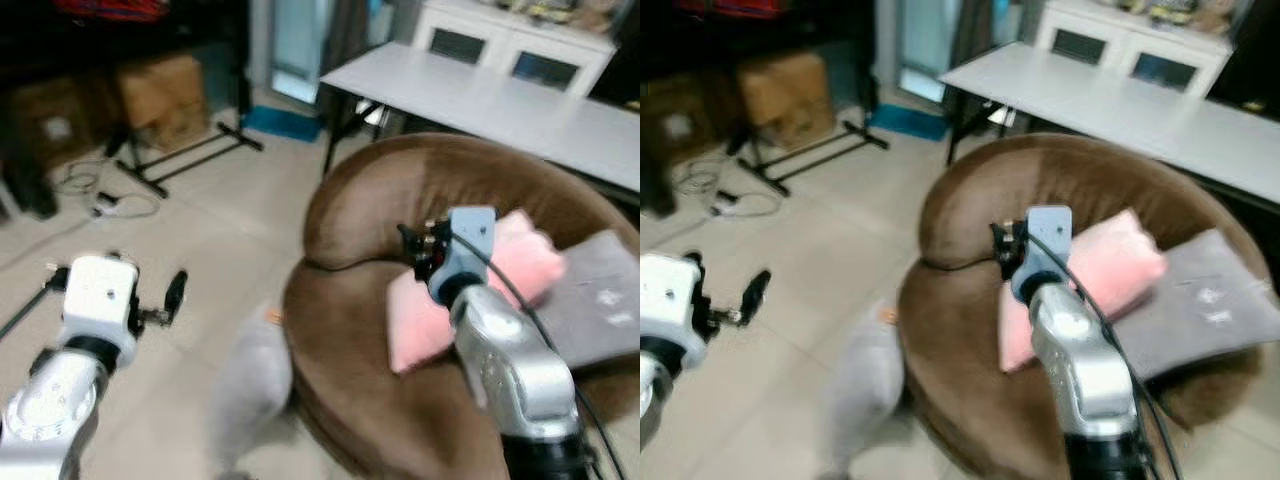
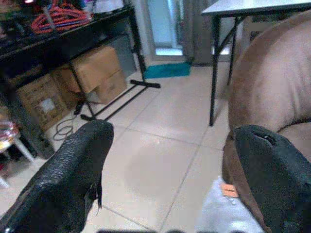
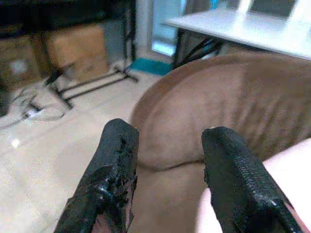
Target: Move the pillow to the sofa from floor
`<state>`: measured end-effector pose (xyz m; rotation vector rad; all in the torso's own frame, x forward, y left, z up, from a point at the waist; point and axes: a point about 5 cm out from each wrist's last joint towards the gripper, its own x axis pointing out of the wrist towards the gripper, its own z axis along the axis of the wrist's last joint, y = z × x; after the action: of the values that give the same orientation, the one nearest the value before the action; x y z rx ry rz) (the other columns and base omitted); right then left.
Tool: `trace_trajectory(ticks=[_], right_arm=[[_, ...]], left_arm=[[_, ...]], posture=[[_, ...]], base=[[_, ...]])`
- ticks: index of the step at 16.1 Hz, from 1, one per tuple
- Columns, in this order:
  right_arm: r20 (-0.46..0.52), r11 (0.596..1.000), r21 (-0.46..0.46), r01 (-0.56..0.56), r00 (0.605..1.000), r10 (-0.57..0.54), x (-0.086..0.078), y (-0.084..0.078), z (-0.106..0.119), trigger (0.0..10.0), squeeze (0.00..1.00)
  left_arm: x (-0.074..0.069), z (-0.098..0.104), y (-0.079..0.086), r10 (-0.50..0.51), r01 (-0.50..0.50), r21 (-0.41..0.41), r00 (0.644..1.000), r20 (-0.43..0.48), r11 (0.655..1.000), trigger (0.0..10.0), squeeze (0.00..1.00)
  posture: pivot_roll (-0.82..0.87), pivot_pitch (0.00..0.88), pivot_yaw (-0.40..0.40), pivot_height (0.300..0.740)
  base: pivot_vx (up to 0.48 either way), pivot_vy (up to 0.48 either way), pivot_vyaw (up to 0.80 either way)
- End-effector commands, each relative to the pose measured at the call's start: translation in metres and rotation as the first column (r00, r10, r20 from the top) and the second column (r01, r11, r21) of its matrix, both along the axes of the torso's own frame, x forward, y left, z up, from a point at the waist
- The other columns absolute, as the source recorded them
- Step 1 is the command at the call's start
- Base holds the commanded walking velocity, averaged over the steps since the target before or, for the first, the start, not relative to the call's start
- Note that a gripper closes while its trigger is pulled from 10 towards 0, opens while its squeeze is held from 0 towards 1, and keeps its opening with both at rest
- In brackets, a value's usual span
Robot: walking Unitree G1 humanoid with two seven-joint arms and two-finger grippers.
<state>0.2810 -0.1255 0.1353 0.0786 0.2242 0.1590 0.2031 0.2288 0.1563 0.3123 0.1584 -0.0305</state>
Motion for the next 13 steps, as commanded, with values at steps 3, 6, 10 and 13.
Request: trace_trajectory(ticks=[3, 6, 10, 13], right_arm=[[0.009, 1.0, 0.0, 0.004, 1.0, -0.004, 0.0012, -0.0039, 0.0048, 10.0, 0.0], [0.007, 1.0, 0.004, 0.001, 1.0, -0.001, 0.0017, -0.004, 0.0049, 10.0, 0.0], [0.003, 1.0, 0.009, 0.0, 1.0, 0.0, 0.0018, -0.0035, 0.0043, 10.0, 0.0], [0.001, 1.0, 0.012, -0.003, 1.0, 0.002, 0.0021, -0.003, 0.0043, 10.0, 0.0]], left_arm=[[0.0017, 0.0016, -0.0023, -0.011, 0.011, 0.003, 1.0, 0.005, 1.0, 10.0, 0.0], [0.0018, 0.0016, -0.003, -0.013, 0.013, 0.0, 1.0, 0.005, 1.0, 10.0, 0.0], [0.0021, 0.0017, -0.0033, -0.014, 0.014, 0.0, 1.0, 0.006, 1.0, 10.0, 0.0], [0.0025, 0.0026, -0.0032, -0.014, 0.014, 0.003, 1.0, 0.011, 1.0, 10.0, 0.0]], posture=[[0.06, 0.0, -0.109, 0.74], [0.06, 0.0, -0.113, 0.74], [0.07, 0.0, -0.115, 0.74], [0.07, 0.0, -0.115, 0.74]], base=[[0.0, 0.309, 0.0], [0.0, 0.306, 0.0], [0.0, 0.342, 0.0], [0.0, 0.374, 0.0]])
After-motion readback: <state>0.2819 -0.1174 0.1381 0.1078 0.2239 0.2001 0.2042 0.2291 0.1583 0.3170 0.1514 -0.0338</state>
